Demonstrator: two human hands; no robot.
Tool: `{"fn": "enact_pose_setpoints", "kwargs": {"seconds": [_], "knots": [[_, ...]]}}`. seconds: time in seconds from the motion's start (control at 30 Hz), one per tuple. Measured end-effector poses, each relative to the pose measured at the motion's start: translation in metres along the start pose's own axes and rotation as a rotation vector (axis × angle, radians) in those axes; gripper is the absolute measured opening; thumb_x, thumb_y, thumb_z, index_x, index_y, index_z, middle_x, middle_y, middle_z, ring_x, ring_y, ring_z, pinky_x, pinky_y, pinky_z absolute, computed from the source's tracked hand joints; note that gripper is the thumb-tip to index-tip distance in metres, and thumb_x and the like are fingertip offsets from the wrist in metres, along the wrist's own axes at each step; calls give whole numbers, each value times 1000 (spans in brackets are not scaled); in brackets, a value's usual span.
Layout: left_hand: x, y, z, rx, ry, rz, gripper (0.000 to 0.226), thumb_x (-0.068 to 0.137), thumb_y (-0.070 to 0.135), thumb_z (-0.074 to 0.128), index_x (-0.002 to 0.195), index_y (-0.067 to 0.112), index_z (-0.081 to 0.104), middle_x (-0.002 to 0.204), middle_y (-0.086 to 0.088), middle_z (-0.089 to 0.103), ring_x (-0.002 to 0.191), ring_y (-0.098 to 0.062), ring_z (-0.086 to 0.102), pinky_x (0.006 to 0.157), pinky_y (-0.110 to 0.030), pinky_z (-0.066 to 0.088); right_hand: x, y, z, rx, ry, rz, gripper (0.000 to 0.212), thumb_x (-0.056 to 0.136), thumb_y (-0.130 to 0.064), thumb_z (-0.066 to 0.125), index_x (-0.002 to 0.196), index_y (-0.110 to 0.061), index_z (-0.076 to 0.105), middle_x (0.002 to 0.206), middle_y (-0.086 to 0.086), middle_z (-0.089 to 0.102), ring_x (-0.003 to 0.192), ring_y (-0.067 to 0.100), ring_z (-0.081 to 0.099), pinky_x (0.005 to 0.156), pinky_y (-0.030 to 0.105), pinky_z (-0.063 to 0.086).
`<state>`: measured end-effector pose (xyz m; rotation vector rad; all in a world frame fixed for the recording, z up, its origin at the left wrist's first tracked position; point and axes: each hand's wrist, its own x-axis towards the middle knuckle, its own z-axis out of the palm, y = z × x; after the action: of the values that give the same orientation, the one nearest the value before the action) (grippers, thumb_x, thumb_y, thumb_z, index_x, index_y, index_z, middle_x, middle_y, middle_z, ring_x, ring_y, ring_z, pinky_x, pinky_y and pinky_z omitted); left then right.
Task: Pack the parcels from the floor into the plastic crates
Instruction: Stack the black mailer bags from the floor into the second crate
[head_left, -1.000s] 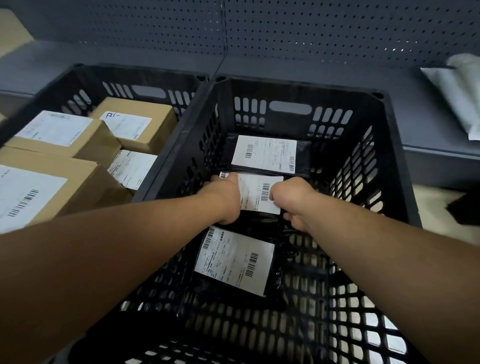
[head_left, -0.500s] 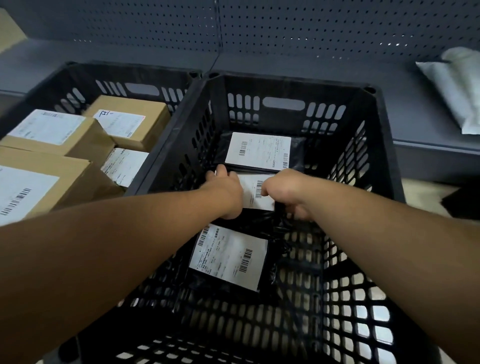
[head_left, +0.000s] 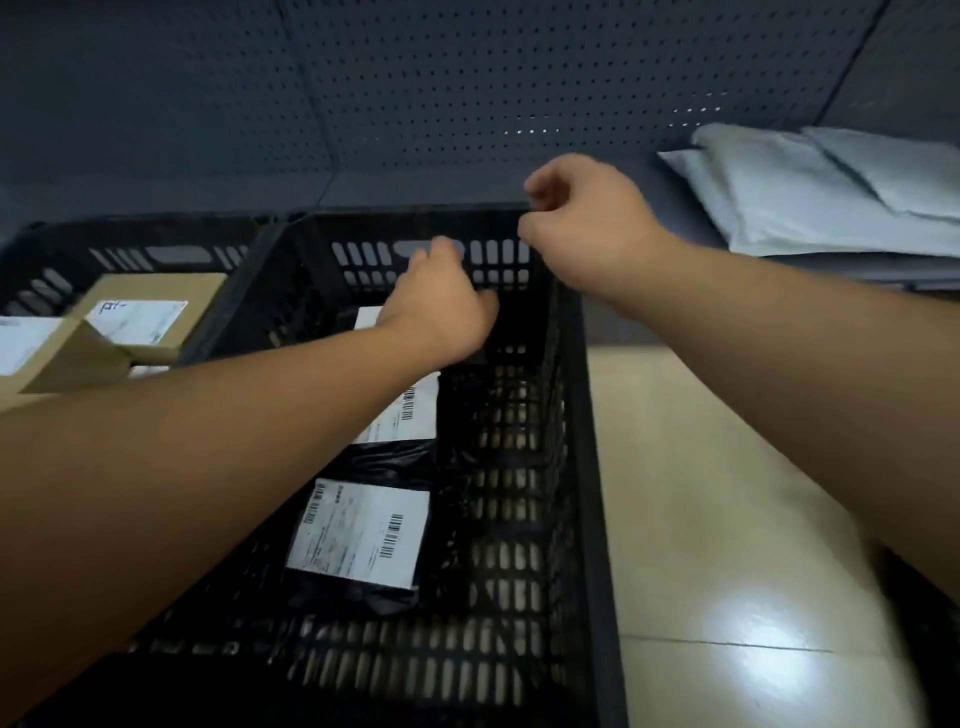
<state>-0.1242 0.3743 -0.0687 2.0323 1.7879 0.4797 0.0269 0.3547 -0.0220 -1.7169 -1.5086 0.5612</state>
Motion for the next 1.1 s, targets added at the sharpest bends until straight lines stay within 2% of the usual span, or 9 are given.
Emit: {"fn": "enact_pose_setpoints", "kwargs": {"seconds": [0.13,0.2,0.4,0.53,0.63,0.83,0.97,1.1], "knots": [[-8,59,-1,-58,102,158,47,92,36,59,133,17,46,126,-6,52,110,-27,56,92,-46,52,-13,29,-53,-30,96,-39,34,85,-20,63,118,-22,63,110,-6,66,101,15,62,87,32,53],[-10,80,3,-45,109,200,42,94,36,56,131,19,47,125,-4,50,109,-28,55,92,-46,51,-21,45,-71,-79,112,-30,35,85,-21,63,120,-22,63,110,-8,64,100,13,61,87,26,48],[-33,140,39,78,24,305,44,98,40,51,137,20,46,134,-7,48,116,-30,54,97,-47,49,-56,110,-135,-269,143,0,41,84,-21,65,125,-20,62,119,-2,64,104,17,60,87,24,40],[-52,178,69,122,-29,369,44,98,41,51,136,21,47,135,-5,48,118,-30,53,98,-47,49,-84,159,-176,-388,104,65,47,84,-24,65,131,-22,59,128,3,60,114,23,59,95,34,47],[-67,208,93,128,-90,376,45,98,41,51,137,20,47,135,-6,48,118,-31,53,98,-47,49,-103,195,-208,-480,61,109,52,85,-23,67,136,-18,56,131,8,58,120,28,55,98,39,47],[-97,258,141,162,-212,421,46,95,38,54,137,21,47,137,-4,47,122,-28,52,100,-46,48,-139,263,-271,-631,30,321,54,84,-24,67,136,-19,54,131,12,56,116,34,56,93,45,52],[-115,282,176,182,-318,385,51,93,37,56,139,21,46,138,-5,46,124,-30,51,100,-43,47,-159,301,-304,-595,98,474,37,82,-22,65,117,-18,58,113,15,61,102,38,58,83,41,52],[-132,301,209,157,-420,316,48,92,36,55,136,19,47,134,-7,48,120,-32,55,101,-41,48,-179,338,-323,-596,45,607,33,82,-27,61,112,-15,54,106,15,61,95,38,58,78,40,52]]}}
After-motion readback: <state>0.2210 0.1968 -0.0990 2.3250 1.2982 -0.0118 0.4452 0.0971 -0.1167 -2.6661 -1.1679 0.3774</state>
